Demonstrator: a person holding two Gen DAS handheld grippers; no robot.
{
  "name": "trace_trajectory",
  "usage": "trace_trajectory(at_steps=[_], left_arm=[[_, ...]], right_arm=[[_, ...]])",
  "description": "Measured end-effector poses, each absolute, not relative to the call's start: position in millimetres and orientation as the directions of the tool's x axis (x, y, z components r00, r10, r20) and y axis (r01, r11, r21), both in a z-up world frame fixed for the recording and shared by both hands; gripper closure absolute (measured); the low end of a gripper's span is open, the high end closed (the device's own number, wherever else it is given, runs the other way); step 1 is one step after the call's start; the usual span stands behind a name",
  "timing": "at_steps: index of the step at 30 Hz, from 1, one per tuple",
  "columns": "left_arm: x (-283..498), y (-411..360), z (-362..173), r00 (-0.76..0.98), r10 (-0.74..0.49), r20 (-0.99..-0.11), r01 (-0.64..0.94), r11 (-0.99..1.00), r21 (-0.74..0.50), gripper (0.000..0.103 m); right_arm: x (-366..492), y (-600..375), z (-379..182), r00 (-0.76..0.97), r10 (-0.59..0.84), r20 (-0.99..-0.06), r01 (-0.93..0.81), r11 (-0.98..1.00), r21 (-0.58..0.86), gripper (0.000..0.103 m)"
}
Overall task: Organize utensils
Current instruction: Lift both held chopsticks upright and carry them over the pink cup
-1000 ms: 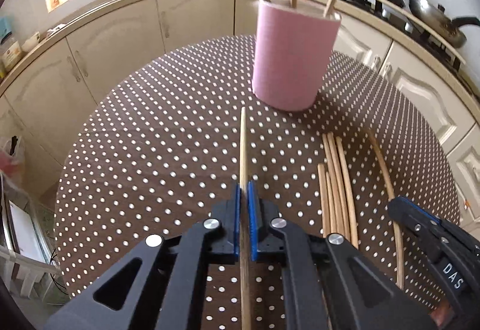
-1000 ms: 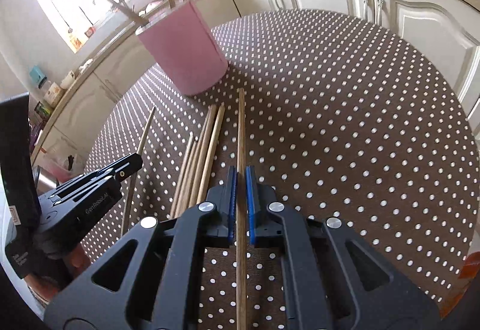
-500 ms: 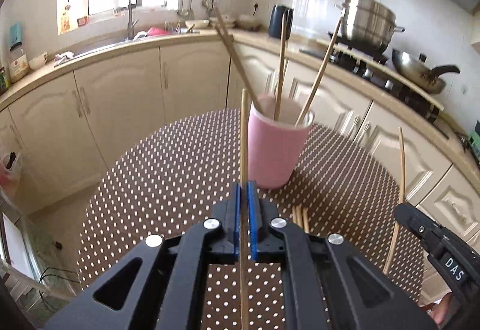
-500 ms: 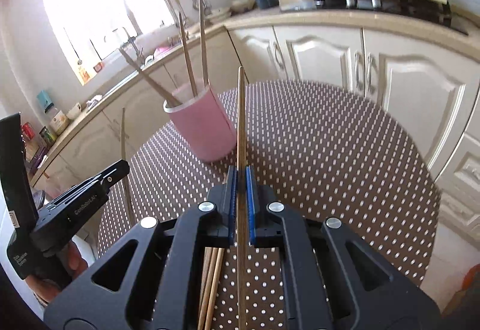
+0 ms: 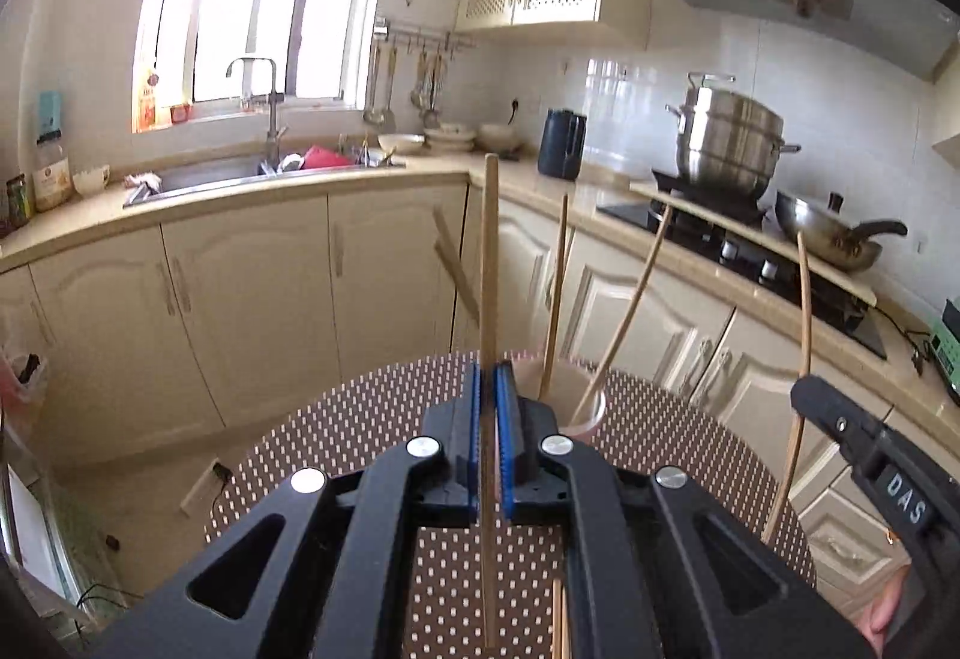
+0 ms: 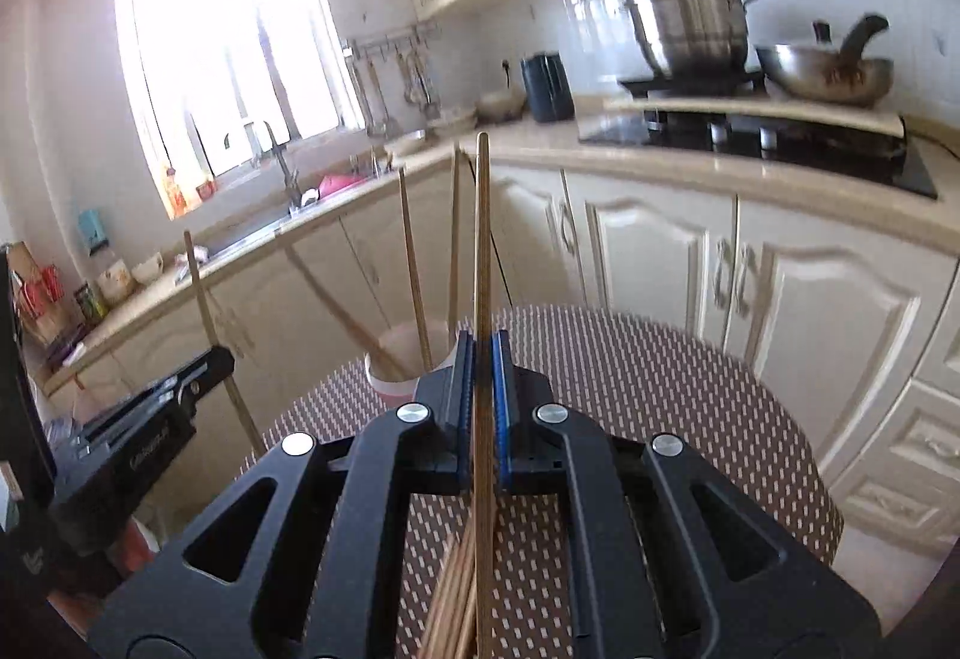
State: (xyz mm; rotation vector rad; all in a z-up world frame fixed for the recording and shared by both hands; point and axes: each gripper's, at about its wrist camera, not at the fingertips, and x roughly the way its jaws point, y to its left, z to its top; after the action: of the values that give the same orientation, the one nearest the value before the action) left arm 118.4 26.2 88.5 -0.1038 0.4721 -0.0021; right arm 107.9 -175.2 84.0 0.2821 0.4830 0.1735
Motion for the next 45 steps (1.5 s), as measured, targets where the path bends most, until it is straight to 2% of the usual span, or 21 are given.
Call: trace_trajectory(at_steps=[6, 13, 19, 23, 26, 29, 33, 40, 45], left_arm=[[130.5, 27.2, 114.7, 0.917, -0.017, -0.399, -0.031, 0.993, -0.112, 0.097], [146.8, 34.0, 141.8, 0.945, -0.021, -0.327, -0.042, 0.982, -0.184, 0.097], [164.1, 32.7, 148.8, 0.976, -0.005, -0.218, -0.042, 0.977, -0.211, 0.097], [183.6, 29.9, 140.7, 0.972, -0.026, -0.233, -0.03, 0.972, -0.235, 0.097], [195.1, 30.7, 133.3, 0.976, -0.036, -0.213, -0.021, 0.966, -0.257, 0.097], [203.9, 28.8, 125.7, 0.978, -0.035, -0.206, -0.018, 0.968, -0.249, 0.097], [216.3, 26.2, 112.3, 0.969, -0.043, -0.241, -0.018, 0.969, -0.245, 0.097], [222.8, 23.9, 89.0, 0.956, -0.036, -0.293, -0.026, 0.978, -0.207, 0.097], [216.1, 24.3, 78.5, 0.952, -0.033, -0.306, -0.022, 0.984, -0.175, 0.097]], right_arm=[[128.5, -168.9, 119.6, 0.914, 0.219, -0.34, -0.111, 0.945, 0.309, 0.097], [155.9, -158.3, 145.2, 0.948, 0.205, -0.242, -0.124, 0.941, 0.315, 0.097], [181.8, -152.9, 146.1, 0.962, 0.206, -0.178, -0.133, 0.926, 0.353, 0.097], [195.1, -152.0, 141.2, 0.973, 0.192, -0.131, -0.135, 0.924, 0.358, 0.097], [206.8, -155.2, 133.4, 0.974, 0.203, -0.101, -0.151, 0.913, 0.379, 0.096], [220.9, -159.1, 123.8, 0.97, 0.218, -0.105, -0.16, 0.904, 0.396, 0.096], [235.7, -162.6, 106.1, 0.963, 0.242, -0.115, -0.173, 0.89, 0.423, 0.096], [237.6, -151.0, 85.4, 0.948, 0.295, -0.116, -0.233, 0.896, 0.379, 0.096], [230.7, -142.6, 74.2, 0.938, 0.307, -0.162, -0.244, 0.915, 0.322, 0.096]])
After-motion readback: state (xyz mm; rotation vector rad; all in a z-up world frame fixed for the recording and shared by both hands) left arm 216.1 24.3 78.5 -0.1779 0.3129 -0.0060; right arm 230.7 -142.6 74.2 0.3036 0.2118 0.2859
